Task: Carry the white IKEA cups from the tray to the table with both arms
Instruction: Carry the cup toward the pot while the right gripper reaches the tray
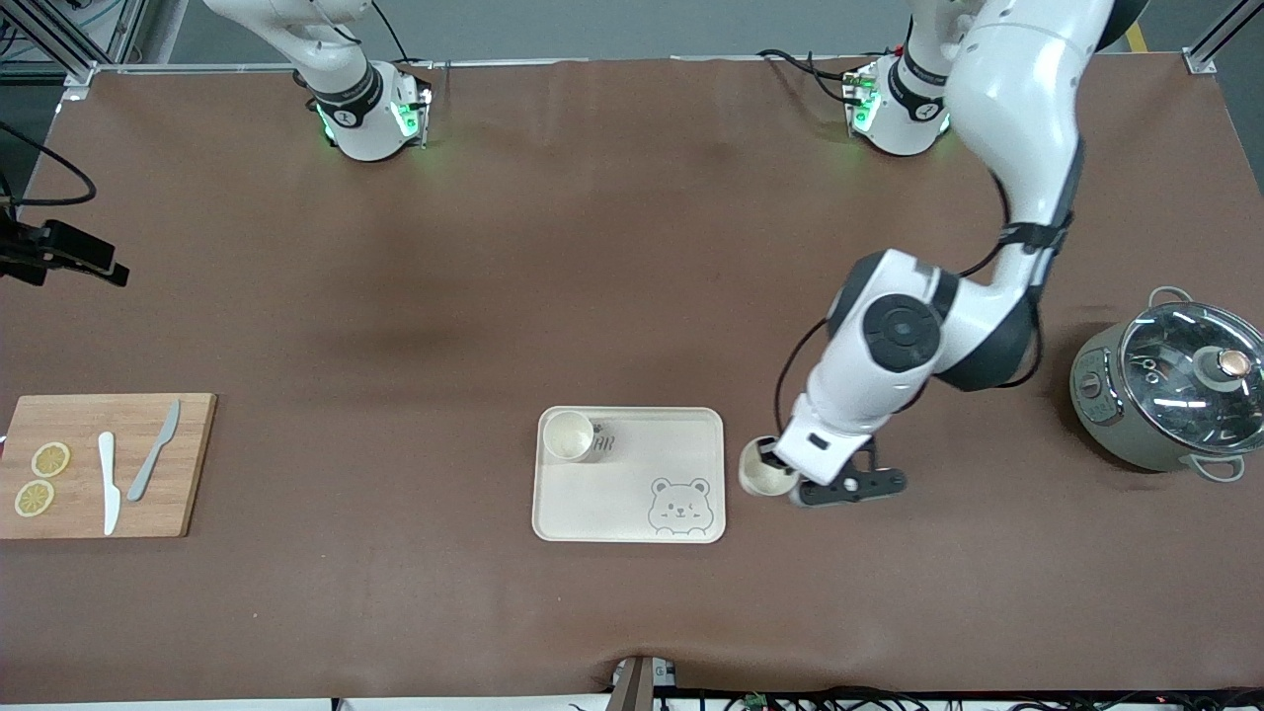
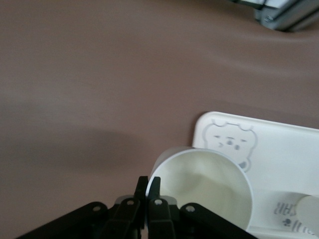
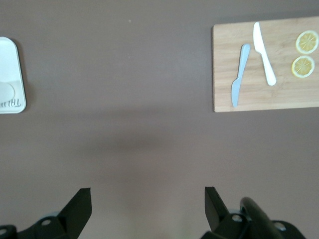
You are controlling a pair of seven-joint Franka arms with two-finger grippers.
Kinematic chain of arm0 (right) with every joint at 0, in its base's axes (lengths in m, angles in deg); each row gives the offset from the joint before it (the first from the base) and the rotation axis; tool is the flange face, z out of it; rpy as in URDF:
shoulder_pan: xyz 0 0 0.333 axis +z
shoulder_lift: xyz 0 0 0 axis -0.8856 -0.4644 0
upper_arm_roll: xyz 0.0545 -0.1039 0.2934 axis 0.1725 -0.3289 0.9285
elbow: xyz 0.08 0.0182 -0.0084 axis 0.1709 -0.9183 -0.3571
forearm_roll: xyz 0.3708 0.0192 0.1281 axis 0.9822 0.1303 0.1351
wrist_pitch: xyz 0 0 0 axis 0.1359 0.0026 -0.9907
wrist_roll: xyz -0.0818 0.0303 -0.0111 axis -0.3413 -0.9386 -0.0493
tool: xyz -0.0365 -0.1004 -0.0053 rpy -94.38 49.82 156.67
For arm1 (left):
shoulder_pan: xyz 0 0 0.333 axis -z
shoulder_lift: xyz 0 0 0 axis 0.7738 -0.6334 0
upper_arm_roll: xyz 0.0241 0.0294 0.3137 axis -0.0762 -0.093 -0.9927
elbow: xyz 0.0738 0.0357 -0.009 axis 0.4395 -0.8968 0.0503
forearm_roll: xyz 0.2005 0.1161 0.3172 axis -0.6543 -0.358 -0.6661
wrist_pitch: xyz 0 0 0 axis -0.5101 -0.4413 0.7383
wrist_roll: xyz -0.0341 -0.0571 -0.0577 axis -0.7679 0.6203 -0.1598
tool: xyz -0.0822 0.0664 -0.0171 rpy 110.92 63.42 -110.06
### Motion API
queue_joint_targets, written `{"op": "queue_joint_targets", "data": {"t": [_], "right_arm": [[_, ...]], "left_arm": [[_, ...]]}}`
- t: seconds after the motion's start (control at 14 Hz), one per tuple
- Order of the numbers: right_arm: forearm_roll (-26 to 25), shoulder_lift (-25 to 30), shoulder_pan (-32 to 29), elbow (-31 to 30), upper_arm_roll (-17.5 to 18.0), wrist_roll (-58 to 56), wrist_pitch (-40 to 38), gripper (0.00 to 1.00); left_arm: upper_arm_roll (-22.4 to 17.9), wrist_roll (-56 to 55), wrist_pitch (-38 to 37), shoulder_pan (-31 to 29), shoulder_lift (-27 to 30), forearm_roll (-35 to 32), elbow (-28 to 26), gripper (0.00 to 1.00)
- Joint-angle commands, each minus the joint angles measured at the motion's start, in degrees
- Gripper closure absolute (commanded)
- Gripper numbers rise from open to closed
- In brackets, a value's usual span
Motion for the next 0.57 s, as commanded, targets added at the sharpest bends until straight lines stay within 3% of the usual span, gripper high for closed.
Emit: {"op": "queue_joint_targets", "data": {"t": [0.0,0.21,0.5], "right_arm": [[1.75,-4.83,-1.30,1.64,0.68,-0.65,-0.30,0.00],[1.93,-6.06,-1.48,1.56,0.59,-0.57,-0.83,0.00],[1.23,-8.52,-2.18,1.73,0.50,1.00,-0.30,0.00]], "left_arm": [[0.69,1.58,0.61,-5.16,7.12,-1.29,-10.22,1.00],[0.86,7.89,2.26,-11.75,10.56,-1.20,-16.54,1.00],[0.95,15.80,12.53,-18.78,10.65,-1.03,-26.21,1.00]]}}
